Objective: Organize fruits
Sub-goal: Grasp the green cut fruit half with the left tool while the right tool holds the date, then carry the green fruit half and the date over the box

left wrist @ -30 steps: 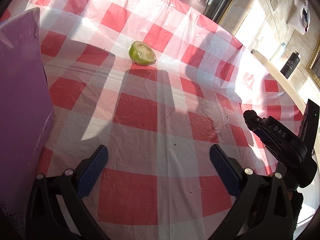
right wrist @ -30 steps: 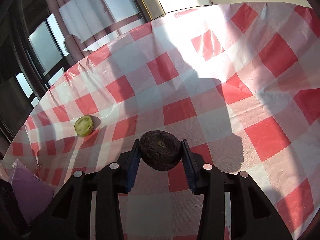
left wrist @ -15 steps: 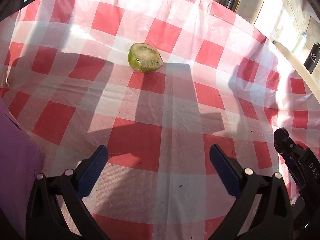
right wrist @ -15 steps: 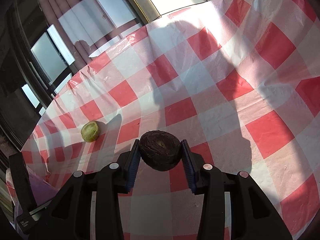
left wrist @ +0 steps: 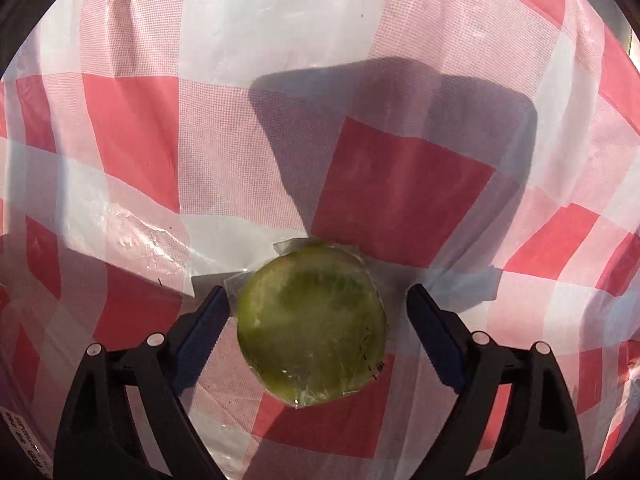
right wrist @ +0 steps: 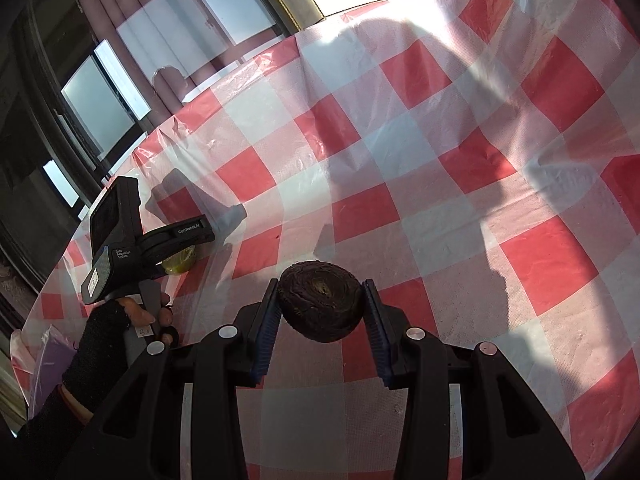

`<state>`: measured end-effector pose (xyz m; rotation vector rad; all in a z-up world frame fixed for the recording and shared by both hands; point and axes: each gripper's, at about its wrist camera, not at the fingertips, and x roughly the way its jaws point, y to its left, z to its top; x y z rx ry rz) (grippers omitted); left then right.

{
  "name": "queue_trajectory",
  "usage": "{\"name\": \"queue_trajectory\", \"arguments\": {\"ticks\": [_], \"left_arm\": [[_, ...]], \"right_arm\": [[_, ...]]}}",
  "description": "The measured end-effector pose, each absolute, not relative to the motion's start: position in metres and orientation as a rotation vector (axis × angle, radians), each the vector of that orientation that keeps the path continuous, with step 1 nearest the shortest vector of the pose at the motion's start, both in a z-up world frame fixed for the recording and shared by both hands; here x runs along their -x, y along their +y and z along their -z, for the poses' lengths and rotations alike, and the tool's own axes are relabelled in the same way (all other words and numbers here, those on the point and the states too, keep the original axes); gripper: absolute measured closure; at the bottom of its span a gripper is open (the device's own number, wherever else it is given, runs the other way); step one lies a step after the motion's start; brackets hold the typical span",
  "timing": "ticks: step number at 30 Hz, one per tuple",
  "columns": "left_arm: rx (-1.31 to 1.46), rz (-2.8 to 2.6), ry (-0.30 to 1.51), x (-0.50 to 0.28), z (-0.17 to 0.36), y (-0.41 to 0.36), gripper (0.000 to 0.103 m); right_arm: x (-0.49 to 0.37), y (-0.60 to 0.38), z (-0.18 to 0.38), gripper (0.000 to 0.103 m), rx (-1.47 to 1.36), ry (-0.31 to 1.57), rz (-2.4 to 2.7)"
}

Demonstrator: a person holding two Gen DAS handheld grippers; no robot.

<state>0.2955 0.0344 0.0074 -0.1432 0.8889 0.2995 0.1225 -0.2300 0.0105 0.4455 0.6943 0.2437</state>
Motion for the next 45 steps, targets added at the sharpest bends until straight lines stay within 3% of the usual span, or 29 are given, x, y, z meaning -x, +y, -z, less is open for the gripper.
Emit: {"name": "queue_trajectory", "arguments": {"ticks": [5, 14, 21, 45], "left_arm": [[0.103, -0.266, 0.875, -0.281, -0.011, 0.026, 0.044], [0.252, -0.026, 0.741, -0.132, -0.033, 0.007, 0.045], [0.176, 0.150, 0.795, -0.026, -0.018, -0.036, 0.045], [0.196, 0.154, 0.843, -0.031, -0.007, -0.034, 0.044]], "right_arm": [[-0.125, -0.229, -0.010, 0.062, -0.442, 0.703, -0.244], [-0.124, -0.229, -0.010, 0.062, -0.446, 0.701, -0.244], [-0.123, -0.229, -0.011, 0.062, -0.446, 0.697, -0.241], [-0.122, -0.229, -0.011, 0.062, -0.439, 0.709, -0.222]]}}
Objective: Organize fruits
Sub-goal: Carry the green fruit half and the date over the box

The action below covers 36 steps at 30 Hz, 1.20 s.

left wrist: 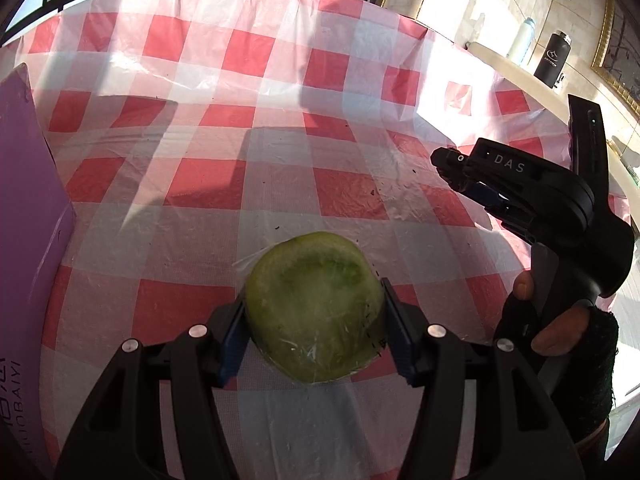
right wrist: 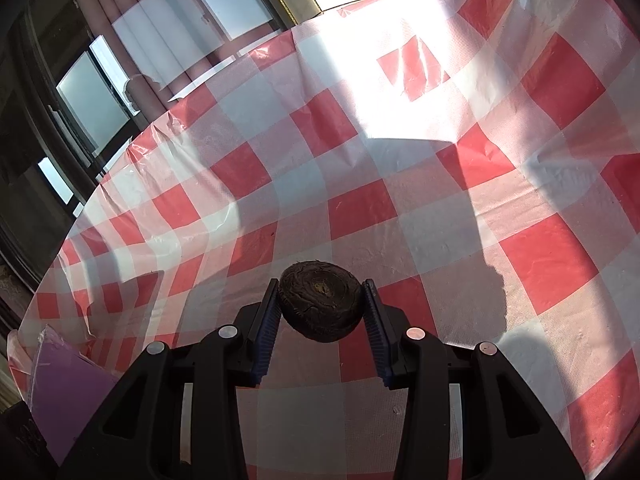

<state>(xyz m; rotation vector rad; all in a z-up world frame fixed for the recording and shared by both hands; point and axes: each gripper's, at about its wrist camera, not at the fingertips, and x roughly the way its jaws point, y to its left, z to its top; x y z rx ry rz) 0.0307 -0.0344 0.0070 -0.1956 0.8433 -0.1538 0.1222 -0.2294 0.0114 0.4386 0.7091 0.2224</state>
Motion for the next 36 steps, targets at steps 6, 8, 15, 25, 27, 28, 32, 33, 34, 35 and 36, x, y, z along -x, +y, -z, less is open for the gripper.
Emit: {"name": "queue_trajectory", "arguments": {"ticks": [6, 8, 15, 25, 27, 28, 32, 33, 34, 35, 36], "left_arm": [[0.228, 0.166, 0.837, -0.031, -0.007, -0.030, 0.044], [0.257, 0.174, 0.832, -0.031, -0.007, -0.026, 0.044], [0.299, 0.169, 0.748, 0.007, -0.020, -0.002, 0.044], [0.284, 0.252, 0.476, 0.119, -0.114, 0.025, 0.044], [0.276, 0.213, 0.438, 0.134, -0.132, 0.039, 0.044], [0.271, 0.185, 0.425, 0.140, -0.138, 0.048, 0.044], [0.238, 0.039, 0.423, 0.156, -0.156, 0.092, 0.044], [0.219, 0.005, 0.436, 0.158, -0.159, 0.104, 0.044], [0.199, -0.036, 0.449, 0.160, -0.161, 0.116, 0.044], [0.182, -0.075, 0.462, 0.162, -0.161, 0.127, 0.044], [0.162, -0.117, 0.482, 0.162, -0.160, 0.139, 0.044]], "right_arm": [[-0.120, -0.231, -0.013, 0.062, -0.445, 0.693, -0.217], [-0.117, -0.233, -0.015, 0.062, -0.449, 0.678, -0.211], [-0.058, -0.232, -0.015, 0.062, -0.496, 0.683, -0.164], [0.050, -0.187, -0.037, 0.062, -0.471, 0.646, -0.275], [0.063, -0.165, -0.055, 0.062, -0.423, 0.619, -0.327], [0.070, -0.151, -0.066, 0.062, -0.396, 0.601, -0.367], [0.095, -0.093, -0.104, 0.062, -0.259, 0.533, -0.506], [0.100, -0.079, -0.111, 0.062, -0.227, 0.524, -0.538], [0.104, -0.063, -0.116, 0.062, -0.195, 0.517, -0.575], [0.107, -0.049, -0.120, 0.062, -0.165, 0.515, -0.605], [0.110, -0.034, -0.124, 0.062, -0.128, 0.515, -0.630]]}}
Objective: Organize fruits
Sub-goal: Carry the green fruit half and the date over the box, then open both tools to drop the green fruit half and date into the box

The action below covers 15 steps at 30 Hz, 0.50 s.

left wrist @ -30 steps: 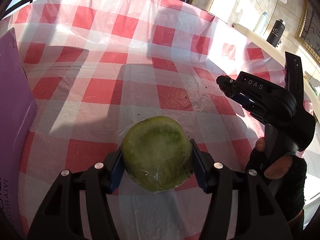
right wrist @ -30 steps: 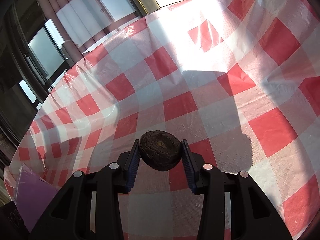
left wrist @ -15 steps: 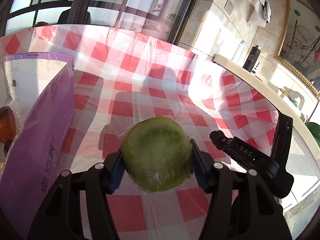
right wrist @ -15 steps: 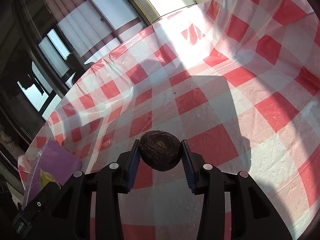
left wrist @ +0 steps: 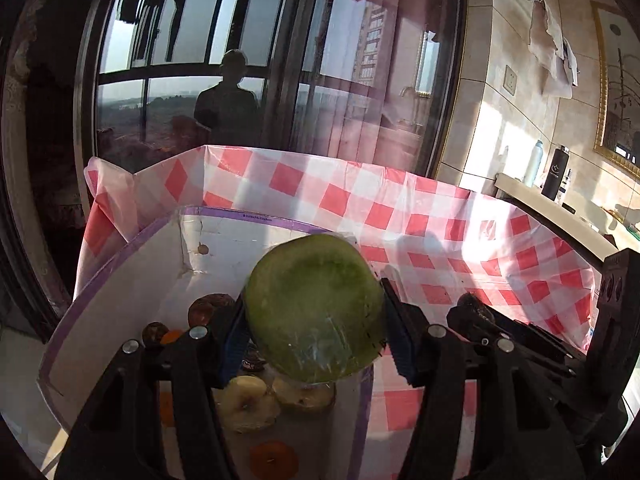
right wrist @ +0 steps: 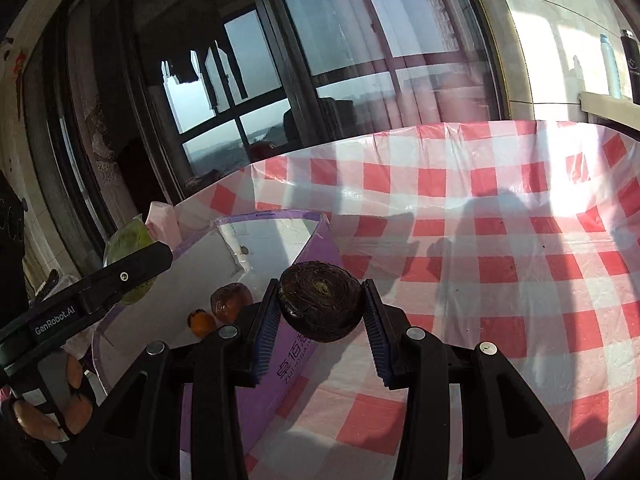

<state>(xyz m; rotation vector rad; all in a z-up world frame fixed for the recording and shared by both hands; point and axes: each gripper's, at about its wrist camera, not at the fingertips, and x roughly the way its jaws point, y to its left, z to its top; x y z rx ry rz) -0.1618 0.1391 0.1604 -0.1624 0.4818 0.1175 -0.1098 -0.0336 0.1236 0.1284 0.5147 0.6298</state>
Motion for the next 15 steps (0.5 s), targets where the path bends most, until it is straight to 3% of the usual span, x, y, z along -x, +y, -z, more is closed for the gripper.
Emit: {"name": "queue_trajectory", "arguments": {"ticks": [7, 15], "left_arm": [[0.148, -0.253, 0.633, 0.157, -0.142, 0.211, 0.044], [0.154, -0.222, 0.801, 0.142, -0.106, 0.233, 0.044]], "right_arm": [[0.106, 0.061, -0.123, 0.062, 0.135, 0.574, -0.708], [0.070, 0.140, -0.093, 0.062, 0.515, 0.720, -0.637]]}}
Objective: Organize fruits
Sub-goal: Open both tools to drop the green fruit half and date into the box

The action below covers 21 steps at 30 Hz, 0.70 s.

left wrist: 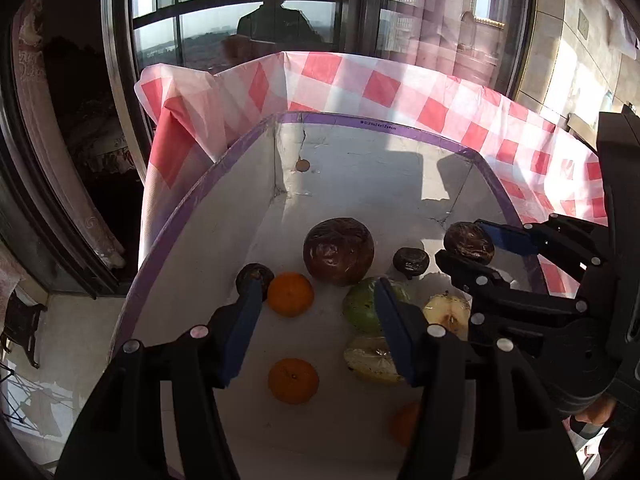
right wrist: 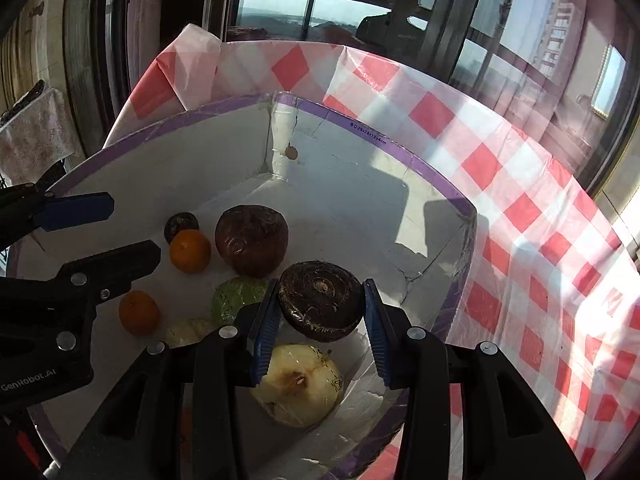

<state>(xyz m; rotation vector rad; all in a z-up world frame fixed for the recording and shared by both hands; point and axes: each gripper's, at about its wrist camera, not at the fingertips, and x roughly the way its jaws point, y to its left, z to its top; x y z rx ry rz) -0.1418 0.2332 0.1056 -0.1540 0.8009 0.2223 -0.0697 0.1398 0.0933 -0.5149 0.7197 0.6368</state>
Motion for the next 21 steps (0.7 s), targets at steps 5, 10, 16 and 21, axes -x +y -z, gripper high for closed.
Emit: {"name": "queue_trajectory", "arguments": {"ticks": [5, 10, 16, 21], "left_arm": [[0.140, -0.216, 0.808, 0.146, -0.103, 0.232, 0.024], [0.140, -0.244, 0.843, 0.144, -0.094, 0.235, 0.007], [0.125, -0.305, 0.903, 0.145, -0.092, 0.237, 0.002], [0.162, -0.245, 0.937, 0.150, -0.088, 0.243, 0.002]], "right_arm": [[0.051, 0.155, -0.077, 0.061, 0.589, 0.782, -0.591], [0.049, 0.149, -0.083, 0.036, 0.537, 0.788, -0.611], [0.062, 0.147, -0.087, 0.017, 0.552, 0.785, -0.598], [0.070, 0.146, -0.089, 0.017, 0.583, 0.834, -0.536]]}}
